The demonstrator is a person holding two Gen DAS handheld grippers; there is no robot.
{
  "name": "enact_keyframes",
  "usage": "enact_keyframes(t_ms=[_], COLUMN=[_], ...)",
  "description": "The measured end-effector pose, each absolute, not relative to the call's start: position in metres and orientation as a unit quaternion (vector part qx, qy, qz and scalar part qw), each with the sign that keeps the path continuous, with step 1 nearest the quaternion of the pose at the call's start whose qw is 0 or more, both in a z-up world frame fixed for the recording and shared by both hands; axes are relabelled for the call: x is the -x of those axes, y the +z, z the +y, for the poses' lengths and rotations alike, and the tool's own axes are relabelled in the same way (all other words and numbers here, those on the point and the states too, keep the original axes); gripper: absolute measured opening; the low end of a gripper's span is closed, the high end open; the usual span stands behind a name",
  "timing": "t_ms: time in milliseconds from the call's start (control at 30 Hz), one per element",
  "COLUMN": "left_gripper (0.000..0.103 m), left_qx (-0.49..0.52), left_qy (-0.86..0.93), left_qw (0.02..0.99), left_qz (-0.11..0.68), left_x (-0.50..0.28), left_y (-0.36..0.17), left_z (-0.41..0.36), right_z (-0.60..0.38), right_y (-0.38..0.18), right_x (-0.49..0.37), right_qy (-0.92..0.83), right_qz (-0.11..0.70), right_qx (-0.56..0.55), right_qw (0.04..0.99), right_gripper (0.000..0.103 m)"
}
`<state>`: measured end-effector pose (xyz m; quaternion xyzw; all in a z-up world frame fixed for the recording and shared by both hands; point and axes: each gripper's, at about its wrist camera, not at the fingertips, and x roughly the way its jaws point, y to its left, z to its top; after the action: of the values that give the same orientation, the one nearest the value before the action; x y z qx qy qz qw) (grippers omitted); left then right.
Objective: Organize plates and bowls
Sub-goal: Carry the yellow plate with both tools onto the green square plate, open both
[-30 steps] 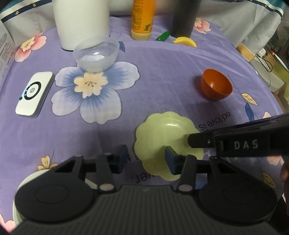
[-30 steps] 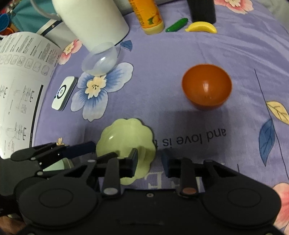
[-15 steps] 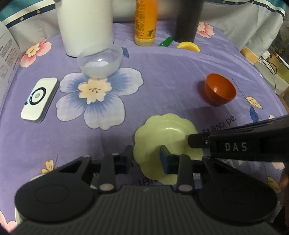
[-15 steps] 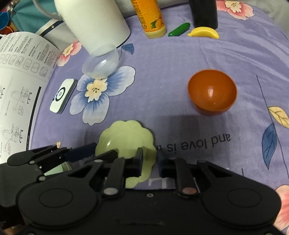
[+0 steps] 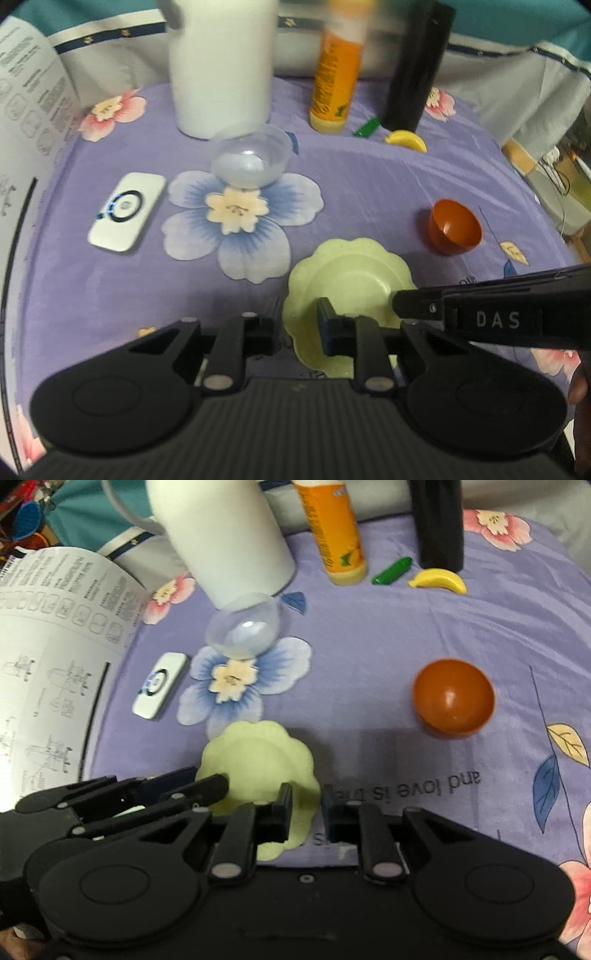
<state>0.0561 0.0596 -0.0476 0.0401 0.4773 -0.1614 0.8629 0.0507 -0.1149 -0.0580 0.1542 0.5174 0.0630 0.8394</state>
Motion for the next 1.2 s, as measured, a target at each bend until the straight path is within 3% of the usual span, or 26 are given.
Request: enact_keyframes(t_ms=[533,1200], left_gripper=[0.020,0.020], left_qx=[-0.033,-0.030], left_qy=[-0.108,-0.087], left_qw=[0.880,0.857], left_qz=[0.462,0.507], left_x=[0.001,0.032], left_y=[-0.004,-0.043], left_z=[0.152,0.196], right_z=[-0.025,0.036], right_y=[-0.020,-0.063], right_x=[-0.030,-0.013], right_qy=[0.141,0.163], right_qz=[0.528,0.593], right_qx=[-0.119,-0.070], right_qw=[0.829,0.785], right_gripper=[0.018,0.018])
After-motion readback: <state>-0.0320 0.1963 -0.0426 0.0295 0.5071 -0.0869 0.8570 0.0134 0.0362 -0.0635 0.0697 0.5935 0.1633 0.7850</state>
